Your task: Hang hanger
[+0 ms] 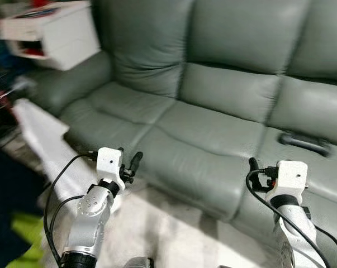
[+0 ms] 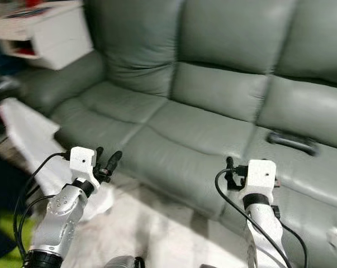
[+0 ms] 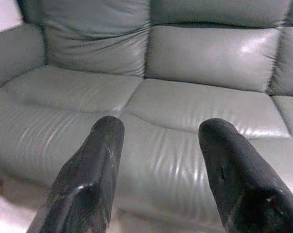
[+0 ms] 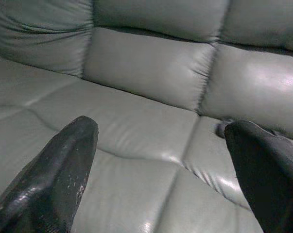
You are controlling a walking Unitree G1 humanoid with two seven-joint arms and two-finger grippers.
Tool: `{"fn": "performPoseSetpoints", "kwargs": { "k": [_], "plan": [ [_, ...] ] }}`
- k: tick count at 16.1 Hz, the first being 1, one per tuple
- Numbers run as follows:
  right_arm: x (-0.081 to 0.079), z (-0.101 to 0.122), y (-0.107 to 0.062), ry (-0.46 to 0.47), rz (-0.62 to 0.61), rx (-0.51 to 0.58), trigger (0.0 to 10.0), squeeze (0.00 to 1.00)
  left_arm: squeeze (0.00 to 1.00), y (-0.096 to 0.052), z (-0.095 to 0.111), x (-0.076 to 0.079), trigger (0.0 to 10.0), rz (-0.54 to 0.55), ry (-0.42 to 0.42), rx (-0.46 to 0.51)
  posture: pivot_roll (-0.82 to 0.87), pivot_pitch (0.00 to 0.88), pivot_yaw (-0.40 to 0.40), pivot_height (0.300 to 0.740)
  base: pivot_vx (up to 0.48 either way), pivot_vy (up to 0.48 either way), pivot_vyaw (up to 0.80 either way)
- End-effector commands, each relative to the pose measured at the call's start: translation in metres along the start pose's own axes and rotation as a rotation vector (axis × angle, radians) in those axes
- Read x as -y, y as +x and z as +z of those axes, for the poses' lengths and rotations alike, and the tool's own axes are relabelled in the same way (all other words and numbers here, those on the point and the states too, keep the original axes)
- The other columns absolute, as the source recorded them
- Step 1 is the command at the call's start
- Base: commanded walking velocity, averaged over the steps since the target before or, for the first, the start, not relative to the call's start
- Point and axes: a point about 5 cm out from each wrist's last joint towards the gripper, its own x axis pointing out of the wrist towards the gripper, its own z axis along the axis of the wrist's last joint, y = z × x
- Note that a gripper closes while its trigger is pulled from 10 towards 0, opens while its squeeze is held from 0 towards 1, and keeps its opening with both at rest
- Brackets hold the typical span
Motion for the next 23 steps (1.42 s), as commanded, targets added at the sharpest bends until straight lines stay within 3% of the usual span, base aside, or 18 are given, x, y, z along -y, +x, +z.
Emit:
{"fn": "performPoseSetpoints", "kwargs": {
  "k": [1, 2, 5, 7, 10, 13, 19, 23],
  "plan": [
    [-0.001, 0.001, 0.002, -0.001, 0.004, 0.005, 10.0, 0.00, 0.00, -0.001, 0.004, -0.006, 10.0, 0.015, -0.001, 0.007, -0.10, 0.000, 0.098, 0.740, 0.000, 0.000, 0.80],
    [0.000, 0.001, 0.002, -0.019, 0.003, 0.013, 10.0, 0.00, 0.00, -0.002, 0.004, -0.007, 10.0, 0.014, -0.017, 0.000, -0.10, 0.000, 0.097, 0.740, 0.000, 0.000, 0.80],
    [0.001, 0.007, 0.006, -0.075, 0.004, 0.046, 10.0, 0.00, 0.00, 0.002, 0.015, -0.008, 10.0, -0.004, 0.046, 0.052, -0.09, 0.000, 0.101, 0.740, 0.000, 0.000, 0.80],
    [0.002, 0.008, 0.008, -0.070, -0.003, 0.047, 10.0, 0.00, 0.00, 0.002, 0.013, -0.008, 10.0, 0.009, -0.016, 0.026, -0.09, 0.000, 0.101, 0.740, 0.000, 0.000, 0.80],
    [0.007, 0.006, 0.005, -0.077, -0.023, 0.047, 10.0, 0.00, 0.00, -0.006, 0.011, -0.021, 10.0, 0.098, 0.001, 0.028, -0.09, 0.000, 0.123, 0.740, 0.000, 0.000, 0.80],
    [0.005, 0.001, 0.003, -0.072, -0.017, 0.037, 10.0, 0.00, 0.00, -0.014, 0.007, -0.024, 10.0, 0.118, -0.001, 0.035, -0.09, 0.000, 0.123, 0.740, 0.000, 0.000, 0.80],
    [0.002, -0.006, 0.002, -0.075, 0.013, 0.013, 10.0, 0.00, 0.00, -0.012, -0.006, -0.007, 10.0, 0.080, 0.024, -0.019, -0.09, 0.000, 0.087, 0.740, 0.000, 0.000, 0.80],
    [0.004, -0.002, 0.010, -0.074, 0.005, 0.034, 10.0, 0.00, 0.00, -0.004, 0.000, -0.010, 10.0, 0.070, 0.001, 0.000, -0.09, 0.000, 0.090, 0.740, 0.000, 0.328, 0.80]
  ]
}}
